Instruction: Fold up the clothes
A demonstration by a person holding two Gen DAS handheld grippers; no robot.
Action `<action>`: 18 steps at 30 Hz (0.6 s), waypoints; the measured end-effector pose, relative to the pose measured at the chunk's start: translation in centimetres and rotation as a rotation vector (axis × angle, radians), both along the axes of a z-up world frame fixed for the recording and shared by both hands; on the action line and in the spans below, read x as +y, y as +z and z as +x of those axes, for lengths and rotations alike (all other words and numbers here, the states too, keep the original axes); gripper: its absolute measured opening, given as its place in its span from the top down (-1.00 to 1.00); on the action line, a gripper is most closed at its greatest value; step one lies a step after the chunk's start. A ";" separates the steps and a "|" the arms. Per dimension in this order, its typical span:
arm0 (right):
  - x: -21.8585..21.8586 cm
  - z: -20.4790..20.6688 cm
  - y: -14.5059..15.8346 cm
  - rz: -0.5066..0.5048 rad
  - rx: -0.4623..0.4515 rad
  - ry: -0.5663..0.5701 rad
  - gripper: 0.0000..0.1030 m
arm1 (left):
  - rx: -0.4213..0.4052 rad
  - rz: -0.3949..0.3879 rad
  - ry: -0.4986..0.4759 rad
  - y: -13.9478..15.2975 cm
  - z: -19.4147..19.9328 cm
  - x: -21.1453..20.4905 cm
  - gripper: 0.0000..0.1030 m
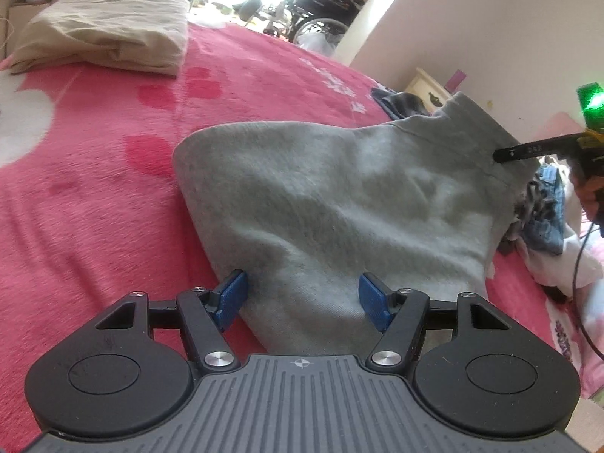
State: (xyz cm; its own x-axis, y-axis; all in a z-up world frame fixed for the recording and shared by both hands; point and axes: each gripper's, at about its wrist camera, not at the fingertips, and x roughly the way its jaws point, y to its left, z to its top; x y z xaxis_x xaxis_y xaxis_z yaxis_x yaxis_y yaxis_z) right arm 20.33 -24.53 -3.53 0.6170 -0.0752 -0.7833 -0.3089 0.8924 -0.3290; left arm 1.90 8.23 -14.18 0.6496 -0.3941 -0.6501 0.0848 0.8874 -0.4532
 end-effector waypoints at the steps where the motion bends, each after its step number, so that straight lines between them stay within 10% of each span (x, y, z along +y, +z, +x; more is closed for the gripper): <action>1: -0.5 0.5 -0.1 -0.002 -0.002 -0.008 0.61 | 0.000 -0.004 -0.003 0.0 0.2 -0.1 -0.27; 15: -5.5 4.8 -3.4 0.047 0.044 -0.114 0.73 | 0.016 -0.021 -0.025 -0.3 2.2 -1.0 -0.27; 18: -6.4 5.5 -5.0 0.089 0.077 -0.142 0.51 | 0.018 -0.027 -0.021 -0.2 2.3 -1.0 -0.28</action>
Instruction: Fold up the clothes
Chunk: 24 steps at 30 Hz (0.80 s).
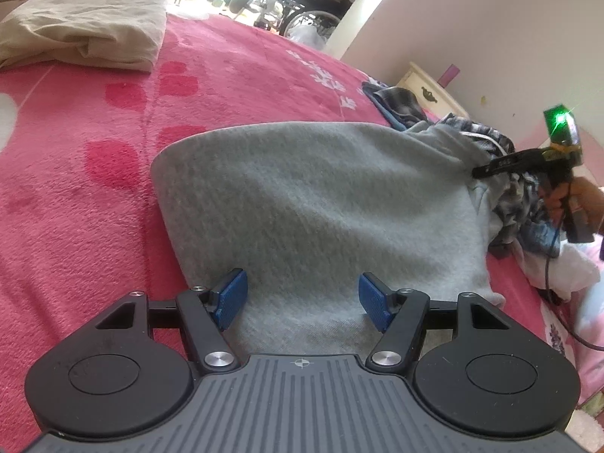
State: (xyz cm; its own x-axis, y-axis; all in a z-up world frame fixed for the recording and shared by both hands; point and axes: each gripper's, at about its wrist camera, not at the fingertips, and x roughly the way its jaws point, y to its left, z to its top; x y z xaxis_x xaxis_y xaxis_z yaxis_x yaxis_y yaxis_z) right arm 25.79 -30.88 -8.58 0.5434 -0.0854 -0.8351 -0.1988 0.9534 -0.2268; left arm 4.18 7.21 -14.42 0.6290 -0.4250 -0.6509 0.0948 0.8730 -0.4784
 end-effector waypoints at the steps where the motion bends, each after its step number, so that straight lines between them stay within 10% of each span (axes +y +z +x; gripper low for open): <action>1: -0.5 0.2 -0.5 0.014 0.016 -0.018 0.46 | 0.004 -0.010 0.004 0.0 -0.1 0.2 -0.29; 6: -3.5 -0.3 0.5 0.102 -0.011 -0.122 0.06 | 0.023 -0.059 0.025 0.0 -0.4 1.2 -0.29; 11: -6.9 -5.8 5.5 0.396 -0.142 -0.225 -0.11 | 0.042 -0.109 0.046 -0.1 -0.7 2.3 -0.29; 17: -5.4 -16.2 0.6 1.019 0.171 -0.292 -0.36 | 0.060 -0.182 0.090 -0.7 -0.1 3.8 -0.30; 24: 1.3 -25.0 -9.9 1.293 0.423 -0.438 -0.37 | 0.076 -0.284 0.162 -2.3 1.5 5.9 -0.29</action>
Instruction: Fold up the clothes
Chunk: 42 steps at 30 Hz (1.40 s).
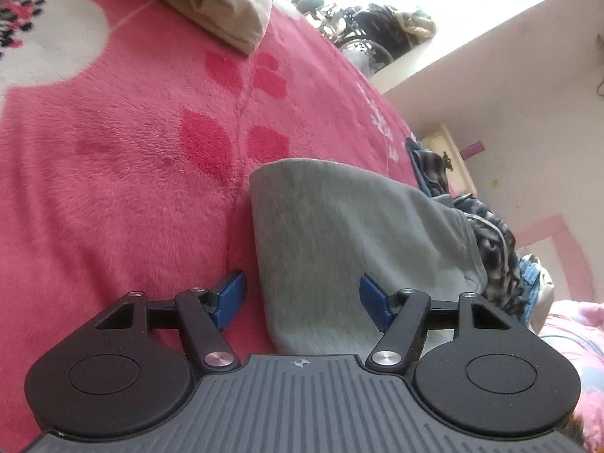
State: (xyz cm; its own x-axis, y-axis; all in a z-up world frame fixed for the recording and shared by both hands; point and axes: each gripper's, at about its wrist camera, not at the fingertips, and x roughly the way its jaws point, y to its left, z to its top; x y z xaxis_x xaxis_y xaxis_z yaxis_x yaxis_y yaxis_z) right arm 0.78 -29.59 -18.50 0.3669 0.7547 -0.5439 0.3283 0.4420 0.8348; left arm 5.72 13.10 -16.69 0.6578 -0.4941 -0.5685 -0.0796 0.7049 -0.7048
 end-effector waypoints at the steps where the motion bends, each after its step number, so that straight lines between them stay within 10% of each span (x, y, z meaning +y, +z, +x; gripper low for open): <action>1: 0.9 -0.7 -0.6 0.031 -0.003 -0.015 -0.37 | 0.003 -0.014 0.010 -0.2 0.2 0.3 -0.30; 9: 9.3 0.0 -1.9 -0.006 -0.085 0.048 -0.36 | 0.004 -0.097 0.081 -1.1 0.9 0.9 -0.26; 12: 11.2 0.6 -2.5 -0.013 -0.118 -0.041 -0.29 | 0.002 -0.125 0.105 -1.4 1.1 0.9 0.04; 14: 11.5 0.5 -2.8 -0.020 -0.104 -0.114 0.00 | 0.001 -0.143 0.122 -1.5 1.1 0.9 0.55; 16: 11.8 0.5 -3.1 -0.027 -0.089 -0.187 0.46 | 0.000 -0.162 0.138 -1.7 1.2 0.9 0.67; 19: 12.7 -0.4 -2.0 -0.091 -0.148 -0.199 0.66 | -0.010 -0.188 0.161 -1.5 1.0 1.1 0.78; 28: 19.1 -3.9 5.6 -0.310 -0.453 0.099 0.69 | -0.099 -0.194 0.180 3.1 -4.1 7.1 0.85; 34: 26.3 -7.6 7.7 -0.280 -0.623 0.428 0.68 | -0.040 -0.027 0.245 4.0 -9.2 12.2 0.85; 42: 30.8 -6.1 4.1 -0.245 -0.416 0.734 0.34 | 0.058 0.247 0.253 3.9 -12.0 14.1 0.34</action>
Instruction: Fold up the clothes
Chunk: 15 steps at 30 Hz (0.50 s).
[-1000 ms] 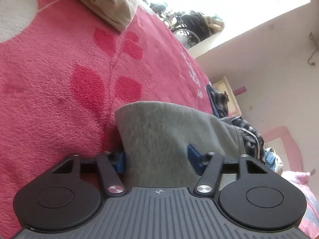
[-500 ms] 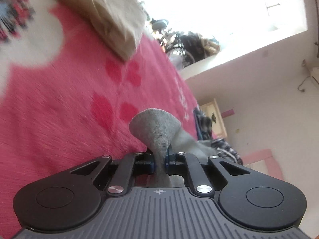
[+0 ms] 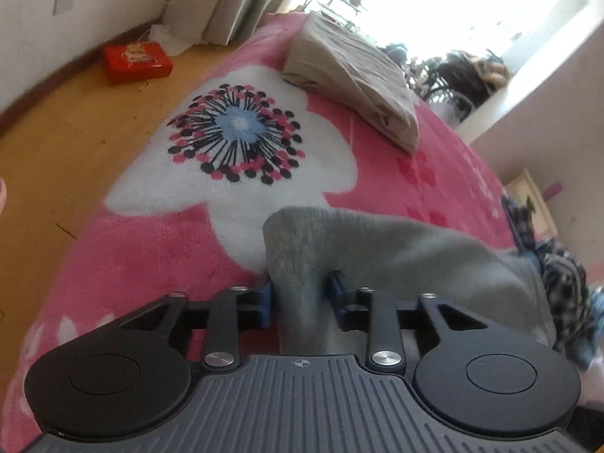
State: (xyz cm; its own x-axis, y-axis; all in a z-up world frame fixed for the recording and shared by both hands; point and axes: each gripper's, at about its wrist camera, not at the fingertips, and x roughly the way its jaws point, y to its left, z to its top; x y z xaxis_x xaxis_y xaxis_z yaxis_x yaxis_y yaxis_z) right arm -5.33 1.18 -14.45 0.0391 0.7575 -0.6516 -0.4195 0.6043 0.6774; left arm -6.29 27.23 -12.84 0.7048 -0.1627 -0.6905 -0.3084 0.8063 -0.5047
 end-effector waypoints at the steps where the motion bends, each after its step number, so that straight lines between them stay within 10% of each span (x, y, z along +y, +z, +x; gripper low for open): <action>1: -0.7 0.1 -0.2 -0.001 0.036 0.016 0.28 | -0.013 0.008 -0.021 0.4 0.5 -0.6 0.22; 9: -15.2 -1.8 3.6 0.027 0.037 -0.053 -0.04 | -0.121 0.070 -0.186 3.7 4.8 -5.7 -0.18; 15: -24.0 3.6 5.3 0.088 -0.076 -0.619 -0.06 | -0.201 0.117 -0.311 6.1 7.9 -9.5 -0.25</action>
State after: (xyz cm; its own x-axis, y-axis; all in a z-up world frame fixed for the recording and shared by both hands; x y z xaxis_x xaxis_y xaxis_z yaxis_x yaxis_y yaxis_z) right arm -1.69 -22.79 -9.15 0.5309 0.6303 -0.5665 -0.0586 0.6942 0.7174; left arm 1.63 17.73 -6.72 0.7576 -0.3182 -0.5699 0.0553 0.9013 -0.4297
